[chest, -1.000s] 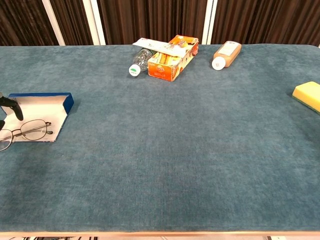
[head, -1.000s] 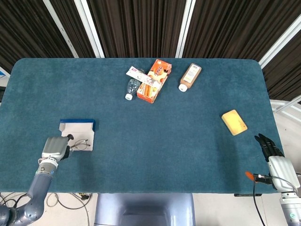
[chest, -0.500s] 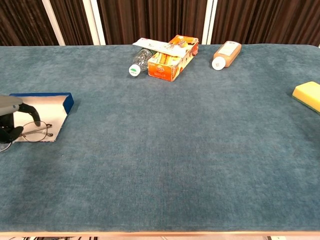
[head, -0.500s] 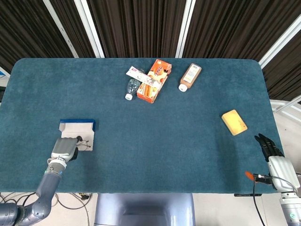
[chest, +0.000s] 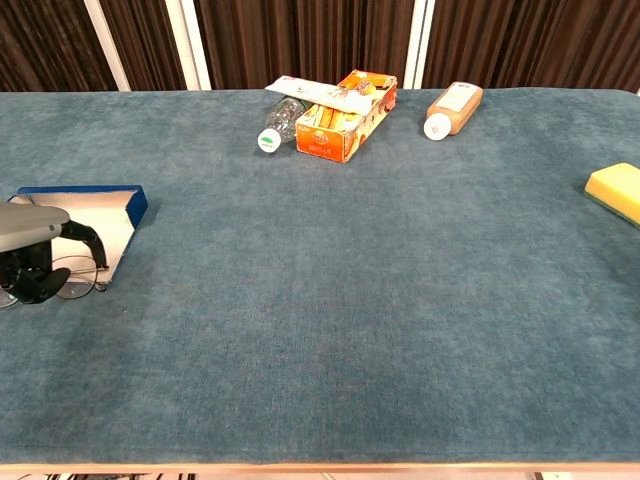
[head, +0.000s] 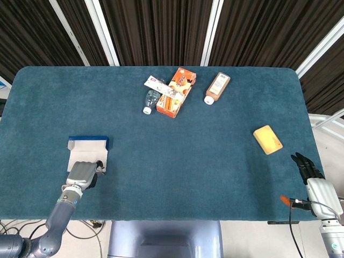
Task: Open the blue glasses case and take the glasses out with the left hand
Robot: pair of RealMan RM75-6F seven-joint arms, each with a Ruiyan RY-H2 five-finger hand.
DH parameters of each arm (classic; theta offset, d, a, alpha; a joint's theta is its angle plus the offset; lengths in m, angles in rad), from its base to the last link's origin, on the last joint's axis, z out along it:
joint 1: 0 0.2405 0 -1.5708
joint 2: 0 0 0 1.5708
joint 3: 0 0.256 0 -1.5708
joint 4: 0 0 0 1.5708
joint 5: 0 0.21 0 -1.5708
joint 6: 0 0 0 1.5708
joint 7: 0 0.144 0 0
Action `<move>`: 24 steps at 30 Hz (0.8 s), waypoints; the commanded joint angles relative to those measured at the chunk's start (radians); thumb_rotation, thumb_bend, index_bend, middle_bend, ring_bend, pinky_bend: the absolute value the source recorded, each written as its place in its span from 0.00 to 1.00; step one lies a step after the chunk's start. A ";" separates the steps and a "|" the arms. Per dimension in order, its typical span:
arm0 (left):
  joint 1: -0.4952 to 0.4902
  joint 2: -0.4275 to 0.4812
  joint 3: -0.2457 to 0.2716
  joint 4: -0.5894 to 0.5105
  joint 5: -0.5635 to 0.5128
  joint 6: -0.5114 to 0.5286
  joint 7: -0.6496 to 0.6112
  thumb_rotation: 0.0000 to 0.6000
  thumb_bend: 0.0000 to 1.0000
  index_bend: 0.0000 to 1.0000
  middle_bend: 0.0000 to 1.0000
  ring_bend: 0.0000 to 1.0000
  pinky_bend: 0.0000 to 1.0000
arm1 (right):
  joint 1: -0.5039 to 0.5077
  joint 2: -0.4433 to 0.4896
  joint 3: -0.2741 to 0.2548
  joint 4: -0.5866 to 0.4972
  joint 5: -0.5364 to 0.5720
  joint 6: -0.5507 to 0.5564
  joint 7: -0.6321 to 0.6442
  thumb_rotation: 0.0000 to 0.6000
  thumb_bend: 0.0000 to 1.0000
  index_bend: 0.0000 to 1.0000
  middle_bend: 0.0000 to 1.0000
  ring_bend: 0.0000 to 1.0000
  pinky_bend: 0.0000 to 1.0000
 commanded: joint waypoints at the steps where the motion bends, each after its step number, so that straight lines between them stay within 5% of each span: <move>1: -0.001 -0.003 0.005 -0.008 0.008 -0.002 -0.003 1.00 0.65 0.26 1.00 0.96 1.00 | 0.000 0.000 0.000 0.000 0.000 0.000 0.000 1.00 0.14 0.00 0.00 0.00 0.19; 11: 0.001 -0.001 0.026 -0.042 0.035 0.001 -0.008 1.00 0.63 0.26 1.00 0.96 1.00 | 0.000 0.001 0.000 0.000 0.000 0.001 0.002 1.00 0.14 0.00 0.00 0.00 0.19; 16: 0.014 -0.007 0.006 -0.024 0.067 0.045 -0.041 1.00 0.39 0.26 1.00 0.96 1.00 | 0.000 0.001 0.000 0.000 -0.003 0.002 0.002 1.00 0.14 0.00 0.00 0.00 0.19; 24: 0.033 -0.021 -0.014 0.032 0.136 0.096 -0.079 1.00 0.30 0.41 1.00 0.96 1.00 | -0.001 -0.001 0.000 0.001 -0.003 0.003 -0.001 1.00 0.14 0.00 0.00 0.00 0.19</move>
